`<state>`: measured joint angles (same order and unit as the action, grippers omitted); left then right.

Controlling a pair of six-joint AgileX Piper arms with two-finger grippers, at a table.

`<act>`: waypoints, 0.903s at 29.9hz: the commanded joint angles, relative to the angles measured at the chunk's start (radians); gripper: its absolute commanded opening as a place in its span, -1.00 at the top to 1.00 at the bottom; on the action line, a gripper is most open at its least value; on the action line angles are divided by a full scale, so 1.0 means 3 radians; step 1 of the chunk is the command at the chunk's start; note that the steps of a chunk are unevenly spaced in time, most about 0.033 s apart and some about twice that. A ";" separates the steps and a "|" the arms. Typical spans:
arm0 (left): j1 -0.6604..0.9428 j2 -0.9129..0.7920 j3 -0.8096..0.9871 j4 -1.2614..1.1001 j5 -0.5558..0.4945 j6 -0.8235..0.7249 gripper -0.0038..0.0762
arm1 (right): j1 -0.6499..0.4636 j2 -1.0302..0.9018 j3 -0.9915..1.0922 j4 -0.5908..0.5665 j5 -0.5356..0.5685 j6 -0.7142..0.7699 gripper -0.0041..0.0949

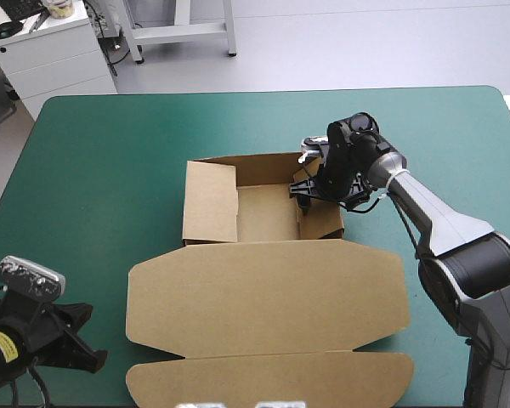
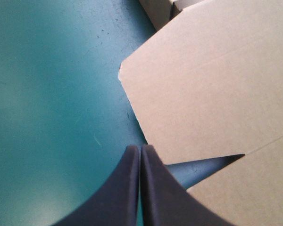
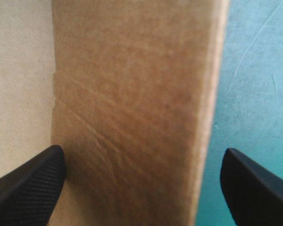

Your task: Fold the box

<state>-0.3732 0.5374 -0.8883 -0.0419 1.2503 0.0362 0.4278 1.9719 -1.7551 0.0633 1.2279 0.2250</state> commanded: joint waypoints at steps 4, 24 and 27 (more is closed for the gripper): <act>-0.0016 -0.0362 0.0125 0.0011 -0.0084 -0.0011 0.93 | -0.0019 -0.0161 -0.0079 0.0012 0.0086 -0.0038 -0.57; -0.0016 -0.0542 0.0133 0.0172 -0.0085 -0.0011 0.93 | -0.0039 -0.0415 -0.0310 -0.0627 0.0088 -0.0161 0.96; -0.0016 -0.0542 0.0133 0.0172 -0.0065 -0.0011 0.93 | -0.0184 -0.0488 -0.0310 -0.0879 0.0088 -0.0165 0.96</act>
<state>-0.3732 0.3616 -0.8265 0.0074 1.2512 0.0362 0.4152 1.9113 -1.8123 -0.1065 1.2321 0.1906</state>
